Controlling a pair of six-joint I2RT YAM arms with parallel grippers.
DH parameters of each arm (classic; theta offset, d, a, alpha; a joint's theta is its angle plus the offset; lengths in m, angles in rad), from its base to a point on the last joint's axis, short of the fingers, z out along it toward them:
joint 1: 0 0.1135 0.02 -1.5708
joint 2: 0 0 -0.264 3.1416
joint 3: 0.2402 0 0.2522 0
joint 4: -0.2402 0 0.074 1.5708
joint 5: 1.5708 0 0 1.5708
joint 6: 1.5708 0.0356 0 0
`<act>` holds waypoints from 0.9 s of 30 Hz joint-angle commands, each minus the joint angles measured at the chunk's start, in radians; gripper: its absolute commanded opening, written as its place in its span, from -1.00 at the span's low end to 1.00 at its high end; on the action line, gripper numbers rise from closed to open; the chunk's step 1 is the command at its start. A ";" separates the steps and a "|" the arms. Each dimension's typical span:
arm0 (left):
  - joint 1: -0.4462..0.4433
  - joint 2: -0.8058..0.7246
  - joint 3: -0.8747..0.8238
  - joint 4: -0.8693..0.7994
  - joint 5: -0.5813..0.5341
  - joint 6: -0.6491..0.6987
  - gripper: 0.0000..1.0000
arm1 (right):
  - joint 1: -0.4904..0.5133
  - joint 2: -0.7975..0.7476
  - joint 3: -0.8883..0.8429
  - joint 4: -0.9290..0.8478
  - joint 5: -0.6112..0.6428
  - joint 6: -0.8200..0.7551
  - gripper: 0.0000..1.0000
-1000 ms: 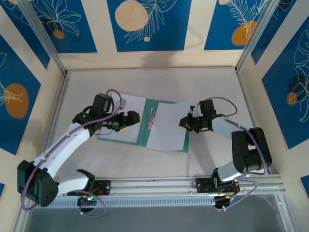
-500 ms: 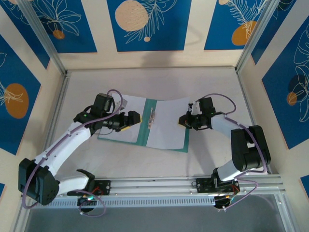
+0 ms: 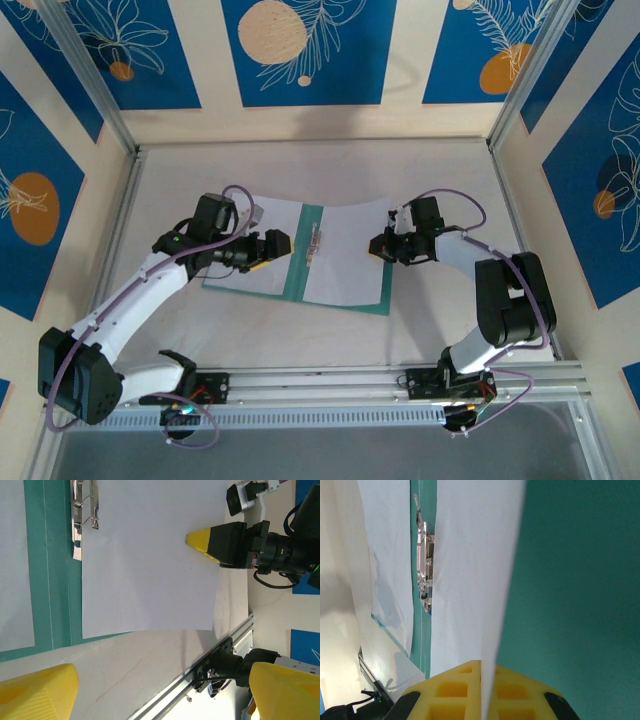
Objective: Put the files into the folder
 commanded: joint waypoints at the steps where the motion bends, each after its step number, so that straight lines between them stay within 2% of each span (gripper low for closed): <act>1: 0.016 -0.006 0.011 -0.020 0.020 0.033 0.77 | 0.005 0.019 0.025 -0.018 -0.018 -0.019 -0.90; 27: 0.016 -0.006 0.003 -0.029 0.019 0.041 0.80 | 0.002 0.033 0.045 -0.024 -0.054 -0.046 -0.90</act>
